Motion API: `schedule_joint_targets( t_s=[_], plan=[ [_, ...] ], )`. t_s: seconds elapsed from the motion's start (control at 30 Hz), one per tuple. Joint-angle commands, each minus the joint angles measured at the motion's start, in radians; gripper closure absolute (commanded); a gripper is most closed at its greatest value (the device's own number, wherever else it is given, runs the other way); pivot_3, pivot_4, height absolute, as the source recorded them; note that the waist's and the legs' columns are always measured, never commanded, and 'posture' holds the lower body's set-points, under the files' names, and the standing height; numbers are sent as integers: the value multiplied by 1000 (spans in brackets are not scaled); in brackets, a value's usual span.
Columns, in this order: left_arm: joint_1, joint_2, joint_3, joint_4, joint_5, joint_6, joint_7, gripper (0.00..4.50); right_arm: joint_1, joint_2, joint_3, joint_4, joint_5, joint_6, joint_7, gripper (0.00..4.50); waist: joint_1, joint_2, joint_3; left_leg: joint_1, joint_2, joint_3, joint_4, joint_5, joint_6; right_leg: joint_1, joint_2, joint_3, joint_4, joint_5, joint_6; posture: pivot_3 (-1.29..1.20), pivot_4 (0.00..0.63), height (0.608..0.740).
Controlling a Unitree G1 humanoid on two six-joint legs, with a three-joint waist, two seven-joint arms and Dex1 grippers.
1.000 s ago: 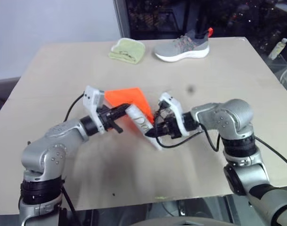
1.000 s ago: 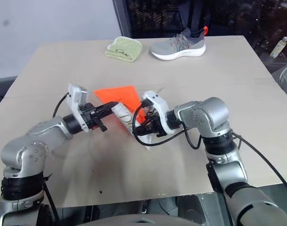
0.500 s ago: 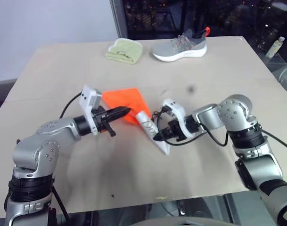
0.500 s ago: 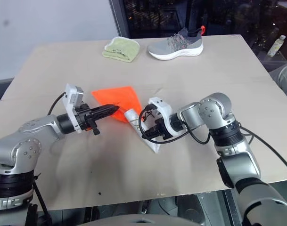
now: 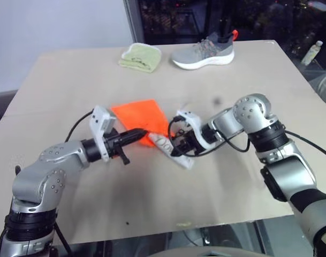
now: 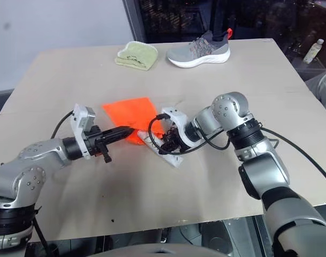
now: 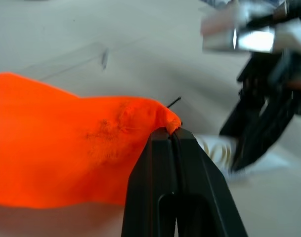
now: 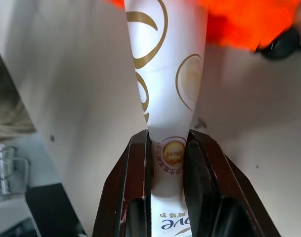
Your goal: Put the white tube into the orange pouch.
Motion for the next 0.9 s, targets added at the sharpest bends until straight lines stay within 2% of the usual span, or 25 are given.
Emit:
schedule_joint_targets(
  t_s=[0.03, 0.2, 0.4, 0.67, 0.77, 0.8, 0.9],
  plan=[
    [11, 14, 15, -55, 4, -34, -17, 4500, -45, 17, -45, 0, 38, 6, 2, 3595, 0, 0, 0, 0, 0, 0, 0, 0, 0, 0, 0, 0, 0, 0, 0, 0, 150, 740],
    [4, 3, 10, -63, 0, -33, 1, 4500, -67, 81, -89, 33, 6, 6, -9, 3595, -3, 0, 0, 0, 0, 1, 0, 0, 0, -1, 0, 1, 1, 0, 0, 0, 150, 740],
    [4, 7, 25, -97, -40, -7, 11, 4500, -109, 218, -208, 168, -148, -88, -38, 3595, -18, 0, 0, 0, 0, 3, 0, 0, 0, -4, 1, 4, 5, 0, 0, 0, 150, 740],
    [25, 24, 52, -95, -57, 5, 14, 4500, -123, 287, -229, 271, -315, -268, 55, 3595, -27, 0, 0, 0, 0, 7, 0, 0, 0, -7, 1, 7, 11, 0, 0, 0, 150, 740],
    [28, 18, 56, -97, -64, 14, 29, 4500, -117, 300, -240, 304, -358, -316, 85, 2748, -28, 0, 0, 0, 0, 8, 1, 0, 0, -8, 1, 8, 12, 0, 0, 0, 150, 740],
    [27, 15, 56, -95, -69, 20, 37, 4500, -111, 305, -246, 313, -373, -336, 92, 2197, -28, 0, 0, 0, 0, 8, 1, 0, 0, -8, 1, 8, 12, 0, 0, 0, 150, 740],
    [21, 1, 62, -92, -92, 48, 71, 4500, -88, 307, -240, 291, -409, -356, 121, 944, -27, 0, 0, 0, 0, 8, 1, 0, 0, -8, 1, 8, 12, 0, 0, 0, 150, 740]
  ],
)
